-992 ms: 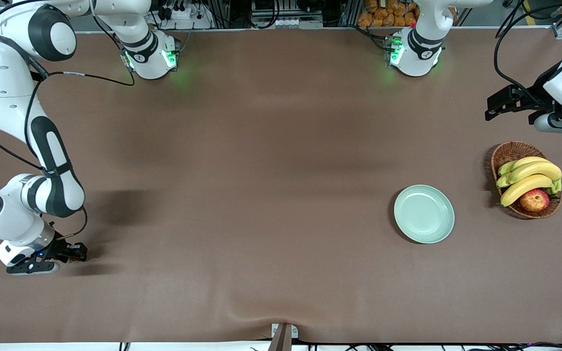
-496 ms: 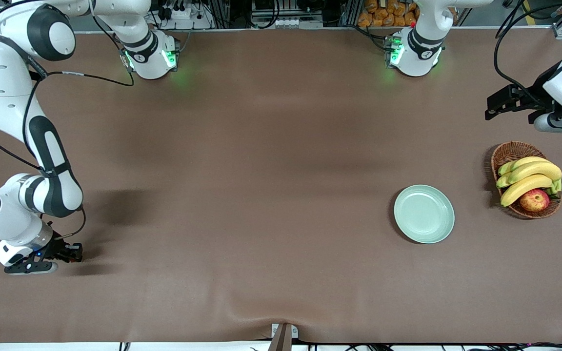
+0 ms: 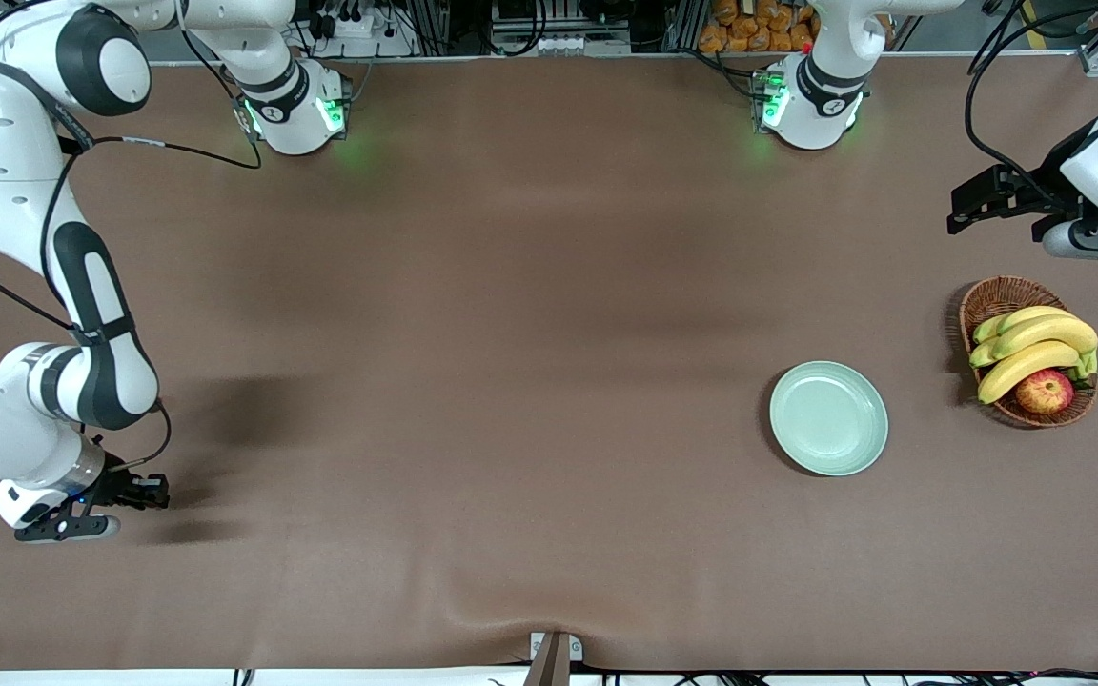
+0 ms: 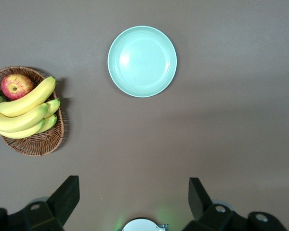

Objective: Collect all strawberries into plate
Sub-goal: 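Close the right gripper on the strawberry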

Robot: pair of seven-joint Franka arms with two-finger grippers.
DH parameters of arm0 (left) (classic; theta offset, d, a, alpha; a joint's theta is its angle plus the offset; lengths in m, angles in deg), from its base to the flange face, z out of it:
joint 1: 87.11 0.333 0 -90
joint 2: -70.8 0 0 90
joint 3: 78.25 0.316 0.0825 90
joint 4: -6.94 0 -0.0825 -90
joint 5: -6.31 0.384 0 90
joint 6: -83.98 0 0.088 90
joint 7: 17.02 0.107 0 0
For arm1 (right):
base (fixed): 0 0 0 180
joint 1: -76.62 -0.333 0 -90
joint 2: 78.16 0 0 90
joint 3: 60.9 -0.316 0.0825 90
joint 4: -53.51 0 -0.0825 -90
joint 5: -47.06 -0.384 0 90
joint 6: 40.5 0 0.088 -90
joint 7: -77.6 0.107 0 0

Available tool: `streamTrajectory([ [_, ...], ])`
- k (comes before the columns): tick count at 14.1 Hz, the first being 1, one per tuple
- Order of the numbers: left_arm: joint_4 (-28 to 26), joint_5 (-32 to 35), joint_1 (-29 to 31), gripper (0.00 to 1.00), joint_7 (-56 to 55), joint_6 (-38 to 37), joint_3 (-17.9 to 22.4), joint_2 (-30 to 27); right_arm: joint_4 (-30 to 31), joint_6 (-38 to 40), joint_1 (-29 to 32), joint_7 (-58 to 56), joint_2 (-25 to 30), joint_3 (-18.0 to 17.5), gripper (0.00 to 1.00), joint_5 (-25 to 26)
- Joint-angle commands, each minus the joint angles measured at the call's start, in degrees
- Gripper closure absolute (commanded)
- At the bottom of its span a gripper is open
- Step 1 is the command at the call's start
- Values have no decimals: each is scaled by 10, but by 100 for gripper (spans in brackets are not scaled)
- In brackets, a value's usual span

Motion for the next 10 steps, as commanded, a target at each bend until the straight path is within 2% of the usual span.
streamTrajectory([
  [1, 6, -14, 2, 0, 5, -9, 1, 1, -24, 69, -8, 54, 13, -4, 93, -2],
  [5, 5, -14, 2, 0, 5, -8, 1, 2, -29, 119, -35, 133, 32, -6, 93, -4],
  [10, 4, -14, 3, 0, 5, -9, 1, 2, -29, 173, -42, 291, 58, -74, 93, -6],
])
